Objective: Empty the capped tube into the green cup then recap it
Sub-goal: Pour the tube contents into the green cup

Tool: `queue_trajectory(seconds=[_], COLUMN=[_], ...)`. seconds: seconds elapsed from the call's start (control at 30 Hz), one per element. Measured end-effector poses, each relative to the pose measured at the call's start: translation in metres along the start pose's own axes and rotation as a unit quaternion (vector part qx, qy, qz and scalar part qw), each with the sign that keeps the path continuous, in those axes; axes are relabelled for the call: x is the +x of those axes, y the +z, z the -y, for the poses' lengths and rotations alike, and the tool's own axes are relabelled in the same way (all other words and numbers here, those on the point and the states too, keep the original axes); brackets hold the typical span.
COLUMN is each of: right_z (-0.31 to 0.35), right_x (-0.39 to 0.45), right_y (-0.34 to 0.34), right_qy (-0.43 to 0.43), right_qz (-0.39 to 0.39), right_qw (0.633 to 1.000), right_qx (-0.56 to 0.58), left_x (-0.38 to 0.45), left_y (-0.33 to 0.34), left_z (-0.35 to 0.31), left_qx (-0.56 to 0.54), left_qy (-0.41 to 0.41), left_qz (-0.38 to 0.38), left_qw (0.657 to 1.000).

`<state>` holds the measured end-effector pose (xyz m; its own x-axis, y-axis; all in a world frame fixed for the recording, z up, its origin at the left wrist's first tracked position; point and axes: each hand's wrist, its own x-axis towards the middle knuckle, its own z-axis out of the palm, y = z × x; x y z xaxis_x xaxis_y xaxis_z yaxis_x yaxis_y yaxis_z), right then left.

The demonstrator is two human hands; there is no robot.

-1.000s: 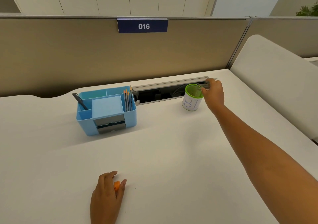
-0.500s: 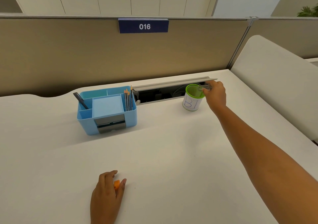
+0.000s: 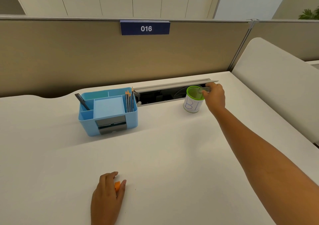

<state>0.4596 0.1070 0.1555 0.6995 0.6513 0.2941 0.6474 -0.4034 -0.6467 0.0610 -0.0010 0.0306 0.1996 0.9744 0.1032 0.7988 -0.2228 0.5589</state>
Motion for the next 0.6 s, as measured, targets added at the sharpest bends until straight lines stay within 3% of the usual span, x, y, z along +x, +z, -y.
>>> queue_trajectory(seconds=[0.33, 0.6], right_z=[-0.004, 0.012], right_x=[-0.001, -0.019], right_y=[0.003, 0.006], right_qy=[0.016, 0.134], right_qz=[-0.008, -0.006], right_qw=[1.000, 0.968], right_qx=[0.024, 0.211], left_x=[0.000, -0.003], left_y=[0.003, 0.007], left_z=[0.004, 0.009], left_qx=[-0.007, -0.046], left_qy=[-0.007, -0.018], left_qz=[0.006, -0.019], left_qw=[1.000, 0.999])
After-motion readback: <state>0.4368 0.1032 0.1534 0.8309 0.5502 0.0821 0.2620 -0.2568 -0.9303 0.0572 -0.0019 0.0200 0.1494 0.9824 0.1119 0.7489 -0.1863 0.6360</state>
